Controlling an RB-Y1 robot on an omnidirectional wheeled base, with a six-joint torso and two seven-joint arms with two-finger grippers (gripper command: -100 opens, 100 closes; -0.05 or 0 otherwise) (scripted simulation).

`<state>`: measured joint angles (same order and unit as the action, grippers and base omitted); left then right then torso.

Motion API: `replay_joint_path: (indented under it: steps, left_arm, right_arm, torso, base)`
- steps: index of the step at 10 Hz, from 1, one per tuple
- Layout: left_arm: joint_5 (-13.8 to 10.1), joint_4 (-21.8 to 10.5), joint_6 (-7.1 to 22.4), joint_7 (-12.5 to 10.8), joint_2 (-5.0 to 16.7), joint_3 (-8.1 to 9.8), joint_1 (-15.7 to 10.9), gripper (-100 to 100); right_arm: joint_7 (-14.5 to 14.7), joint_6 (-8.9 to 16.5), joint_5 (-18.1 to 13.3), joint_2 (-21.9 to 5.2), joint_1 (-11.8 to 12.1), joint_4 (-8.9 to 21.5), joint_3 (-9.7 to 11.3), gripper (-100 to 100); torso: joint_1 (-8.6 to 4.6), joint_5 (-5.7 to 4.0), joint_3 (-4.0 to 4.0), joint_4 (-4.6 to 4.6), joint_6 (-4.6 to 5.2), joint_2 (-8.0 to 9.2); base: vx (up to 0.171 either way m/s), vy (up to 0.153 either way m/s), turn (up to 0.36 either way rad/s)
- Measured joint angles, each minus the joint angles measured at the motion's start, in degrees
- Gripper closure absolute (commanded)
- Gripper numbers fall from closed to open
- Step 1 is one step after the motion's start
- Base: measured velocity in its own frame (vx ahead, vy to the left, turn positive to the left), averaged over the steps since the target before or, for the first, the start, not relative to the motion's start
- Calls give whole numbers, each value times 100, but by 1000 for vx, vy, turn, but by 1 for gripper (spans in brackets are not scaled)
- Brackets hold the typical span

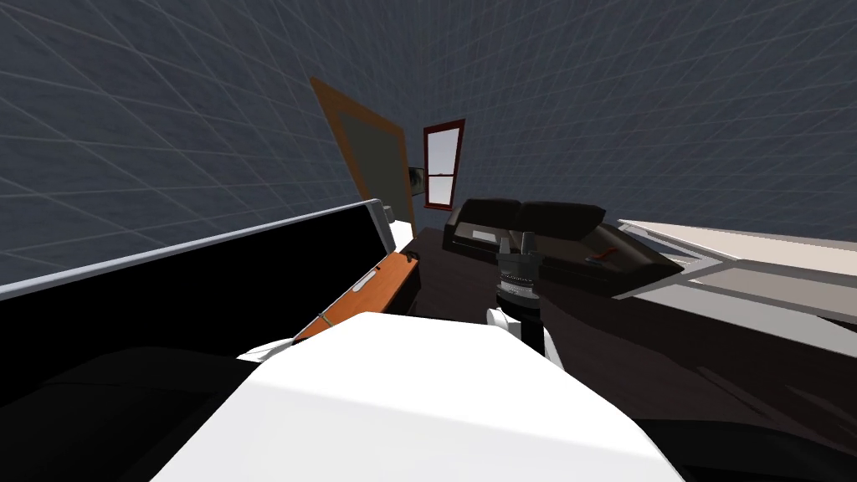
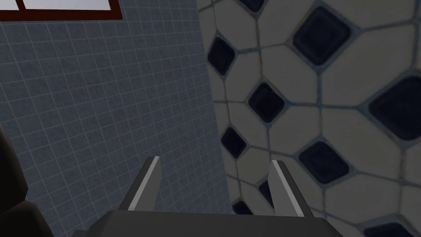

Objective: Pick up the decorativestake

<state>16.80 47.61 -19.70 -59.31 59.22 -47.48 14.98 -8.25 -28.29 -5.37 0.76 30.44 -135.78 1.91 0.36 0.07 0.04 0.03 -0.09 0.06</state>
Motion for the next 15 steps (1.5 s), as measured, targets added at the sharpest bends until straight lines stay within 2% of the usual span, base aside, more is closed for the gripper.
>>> replay_joint_path:
  steps: [2, 3, 5, 8, 9, 10, 12, 14, 15]
  left_arm:
    - [-21, -63, 73, -228, 59, -206, -97, -100]
    - [-37, -198, 102, -383, 63, -366, -205, -100]
    - [-60, -551, 112, -699, -12, -694, -465, -100]
    - [-103, -818, 170, -1082, -94, -1076, -722, -100]
    - [-105, -826, 175, -1107, -97, -1089, -730, 0]
    - [-105, -826, 175, -1105, -96, -1087, -729, -100]
    - [-130, -1044, 205, -907, -370, -978, -710, -100]
    - [-155, -1085, 317, -767, -556, -918, -680, -100]
    - [-155, -1097, 324, -748, -570, -914, -680, 100]
  right_arm:
    - [0, 0, 0, 0, 0, 0, 0, 0]
    - [0, 0, 0, 0, 0, 0, 0, 0]
    - [0, 0, 0, 0, 0, 0, 0, 0]
    - [0, 0, 0, 0, 0, 0, 0, 0]
    - [0, 0, 0, 0, 1, 0, 0, 0]
    - [0, 0, 0, 1, 1, 0, 0, 0]
    - [0, 0, 0, 1, 1, 0, 0, 0]
    - [0, 0, 0, 1, 1, 0, 0, 0]
    - [0, 0, 0, 1, 1, 0, 0, 0]
  torso:
    - [-12, -3, -1, 0, 0, -2]
    - [-4, -2, 1, 0, 1, 1]
    - [7, 2, 2, 1, 0, 2]
    - [-6, 0, 1, 0, -2, 2]
    - [-19, -3, -1, 0, -5, -2]
    - [-29, -5, -3, -1, -5, -6]
    - [-30, -5, -4, -2, -4, -7]
    - [-34, -6, -5, -2, -5, -8]
    - [-34, -8, -5, -2, -4, -9]
  base:
    - [-20, 65, -168]
    - [-33, 99, -152]
    - [-29, 105, -151]
    - [-25, 60, -73]
    - [-3, 6, 5]
    - [11, 30, -14]
    - [-9, 7, -28]
    - [0, 0, 0]
    - [0, 0, 0]
